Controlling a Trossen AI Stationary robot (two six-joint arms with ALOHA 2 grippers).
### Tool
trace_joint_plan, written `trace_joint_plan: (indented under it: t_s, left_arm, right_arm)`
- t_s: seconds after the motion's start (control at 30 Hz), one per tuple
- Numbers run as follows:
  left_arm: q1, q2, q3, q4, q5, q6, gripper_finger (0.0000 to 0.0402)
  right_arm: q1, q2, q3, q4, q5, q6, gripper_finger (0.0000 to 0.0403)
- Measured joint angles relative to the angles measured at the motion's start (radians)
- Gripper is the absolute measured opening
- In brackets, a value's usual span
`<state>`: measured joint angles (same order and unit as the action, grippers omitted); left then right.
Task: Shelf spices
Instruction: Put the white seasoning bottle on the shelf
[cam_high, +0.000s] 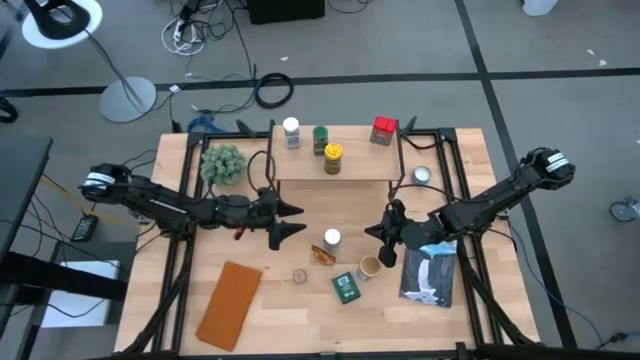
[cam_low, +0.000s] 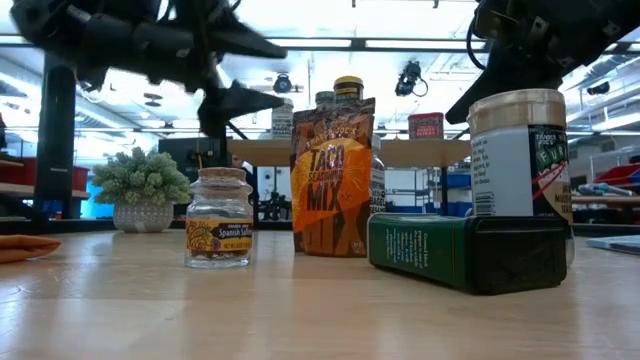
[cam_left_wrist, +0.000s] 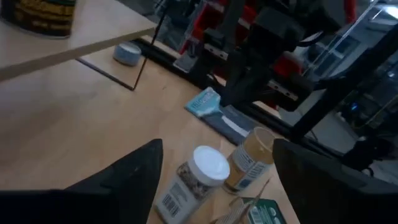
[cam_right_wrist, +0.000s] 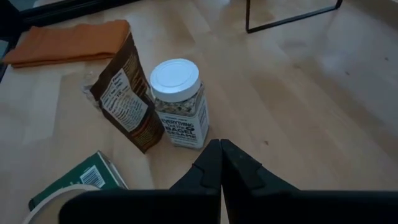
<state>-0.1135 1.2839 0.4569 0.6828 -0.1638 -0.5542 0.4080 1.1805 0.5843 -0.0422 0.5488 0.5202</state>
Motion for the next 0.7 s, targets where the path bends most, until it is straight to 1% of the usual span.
trace_joint_plan:
  t_s: [0.03,0.1,0.23,0.3,0.4,0.5,0.7]
  left_arm:
    - [0.0,0.0,0.037,-0.06,0.0,-0.008,0.0308]
    - [0.0,0.0,0.137,-0.253,-0.007,-0.056,0.0308]
    - [0.0,0.049,0.418,-0.798,-0.048,-0.075,0.0308]
    - [0.0,0.106,0.556,-0.995,-0.064,-0.08,0.0308]
    - [0.0,0.197,0.729,-1.143,-0.057,-0.079,0.0308]
    - [0.0,0.303,0.88,-1.235,-0.011,-0.101,0.0308]
    - [0.003,0.518,1.174,-1.574,0.013,-0.161,0.0308]
  right_arm:
    - [0.0,0.0,0.0,0.0,0.0,0.0,0.0]
    - [0.0,0.0,0.0,0.0,0.0,0.0,0.0]
    - [0.002,0.0,0.0,-0.003,0.0,0.0,0.0]
    - [0.005,0.0,0.0,-0.006,0.0,0.0,0.0]
    - [0.014,0.0,0.0,-0.012,0.0,0.0,0.0]
    - [0.029,0.0,0.0,-0.016,0.0,0.002,0.0]
    - [0.063,0.0,0.0,-0.017,0.0,0.003,0.0]
